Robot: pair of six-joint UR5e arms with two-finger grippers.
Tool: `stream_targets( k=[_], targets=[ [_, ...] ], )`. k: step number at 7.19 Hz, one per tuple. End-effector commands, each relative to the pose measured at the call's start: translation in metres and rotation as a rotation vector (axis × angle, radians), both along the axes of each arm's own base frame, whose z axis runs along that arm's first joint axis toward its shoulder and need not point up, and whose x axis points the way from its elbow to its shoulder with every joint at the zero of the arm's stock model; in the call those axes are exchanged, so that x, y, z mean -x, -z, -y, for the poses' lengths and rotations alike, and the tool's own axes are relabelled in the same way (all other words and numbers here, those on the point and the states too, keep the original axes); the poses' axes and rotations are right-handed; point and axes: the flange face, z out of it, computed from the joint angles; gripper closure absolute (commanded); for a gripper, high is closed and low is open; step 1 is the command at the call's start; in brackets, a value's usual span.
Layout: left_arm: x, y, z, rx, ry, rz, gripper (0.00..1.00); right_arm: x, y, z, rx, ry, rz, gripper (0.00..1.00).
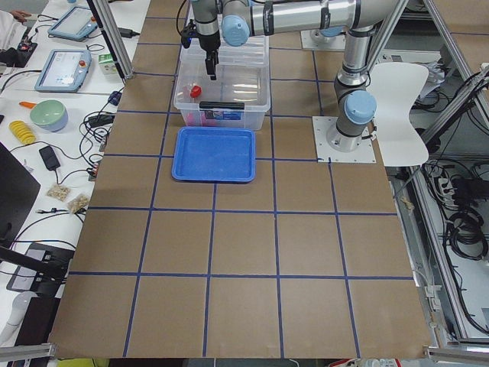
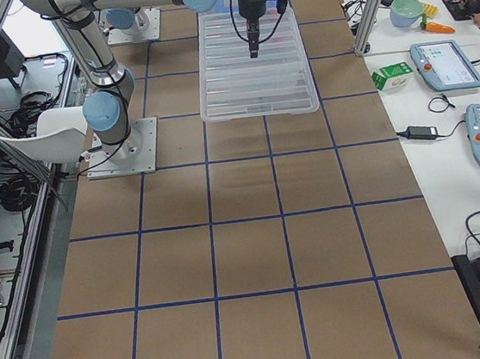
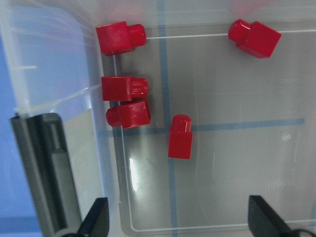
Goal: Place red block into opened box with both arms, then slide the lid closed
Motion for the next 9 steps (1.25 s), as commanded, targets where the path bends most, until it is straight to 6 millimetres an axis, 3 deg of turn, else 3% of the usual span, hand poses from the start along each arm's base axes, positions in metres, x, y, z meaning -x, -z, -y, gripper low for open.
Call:
stream_targets(
  k=[1, 3, 4, 6, 7, 9],
  targets=[
    [0.002, -0.055, -0.054, -0.009, -0.013, 0.005, 0.00, 0.089, -0.008, -0.001, -0.001, -0.013, -0.007, 0.00],
    [0.001, -0.061, -0.072, 0.008, -0.020, -0.007, 0.00, 0.182, -0.008, -0.019, -0.003, -0.045, 0.001, 0.00],
    [-0.001, -0.051, -0.074, -0.015, -0.011, -0.025, 0.00, 0.192, -0.001, -0.022, -0.016, -0.022, -0.003, 0.00],
    [-0.004, -0.044, -0.081, -0.027, 0.022, -0.021, 0.00, 0.220, 0.094, 0.018, -0.050, -0.036, 0.014, 0.00],
    [-0.007, -0.042, -0.081, -0.030, 0.046, 0.000, 0.00, 0.224, 0.133, 0.026, -0.095, -0.031, 0.047, 0.00],
    [-0.008, -0.043, -0.084, -0.040, 0.049, 0.014, 0.00, 0.219, 0.160, 0.020, -0.138, -0.024, 0.078, 0.00]
  ],
)
